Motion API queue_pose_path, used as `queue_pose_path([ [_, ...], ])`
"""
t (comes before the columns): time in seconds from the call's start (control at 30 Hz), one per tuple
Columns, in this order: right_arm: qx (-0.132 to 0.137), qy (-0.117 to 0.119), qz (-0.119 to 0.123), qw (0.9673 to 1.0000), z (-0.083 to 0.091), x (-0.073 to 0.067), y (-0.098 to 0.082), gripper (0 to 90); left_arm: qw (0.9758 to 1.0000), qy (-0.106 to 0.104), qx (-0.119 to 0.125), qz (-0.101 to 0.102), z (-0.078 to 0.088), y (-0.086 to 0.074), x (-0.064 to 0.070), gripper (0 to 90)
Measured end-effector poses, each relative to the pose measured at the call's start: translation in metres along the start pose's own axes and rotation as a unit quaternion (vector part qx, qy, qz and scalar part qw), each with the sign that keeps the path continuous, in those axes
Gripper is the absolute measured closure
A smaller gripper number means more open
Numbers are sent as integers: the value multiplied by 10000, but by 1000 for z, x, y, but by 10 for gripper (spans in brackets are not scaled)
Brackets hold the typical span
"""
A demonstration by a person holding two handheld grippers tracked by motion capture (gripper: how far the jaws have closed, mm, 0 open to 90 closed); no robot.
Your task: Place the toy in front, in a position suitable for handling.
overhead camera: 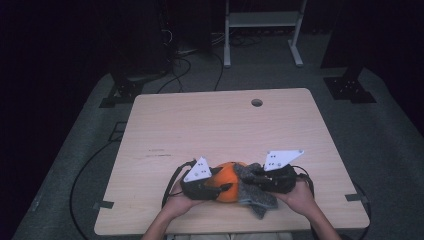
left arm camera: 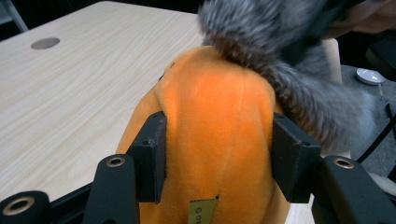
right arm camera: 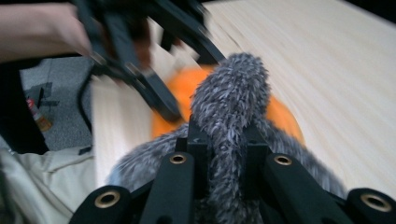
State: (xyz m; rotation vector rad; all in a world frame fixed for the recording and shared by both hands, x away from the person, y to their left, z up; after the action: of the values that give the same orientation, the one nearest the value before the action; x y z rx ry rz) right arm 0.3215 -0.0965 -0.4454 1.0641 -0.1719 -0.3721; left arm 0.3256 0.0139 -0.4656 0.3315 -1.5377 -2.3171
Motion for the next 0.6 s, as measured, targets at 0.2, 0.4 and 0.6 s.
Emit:
queue_pose_path([
  [0.2,24,-122,-24,9999,10,1,0,784,9998,-9,-43,-170,-9,1,6,447],
  [0.4,-101,-208,172,9996,3,0,1,784,9998,4,-68,-173,-8,0,5,446],
  [0.6,97,-185,-32,9998,16,5,2,784,9999,25,19,-110,-6,7,2,448],
])
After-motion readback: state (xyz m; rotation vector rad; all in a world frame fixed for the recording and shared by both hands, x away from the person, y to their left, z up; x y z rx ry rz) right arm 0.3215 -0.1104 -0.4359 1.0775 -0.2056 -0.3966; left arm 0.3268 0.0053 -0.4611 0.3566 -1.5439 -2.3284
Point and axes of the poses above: each handheld gripper's, and its own axes: z roughly backward along the jaws, y roughly out of its top, x roughly to its right, the point moved 10 cm from there along -z, roughly forward along the jaws, and after that the axes turned 4 degrees about x, right-handed, at the moved point
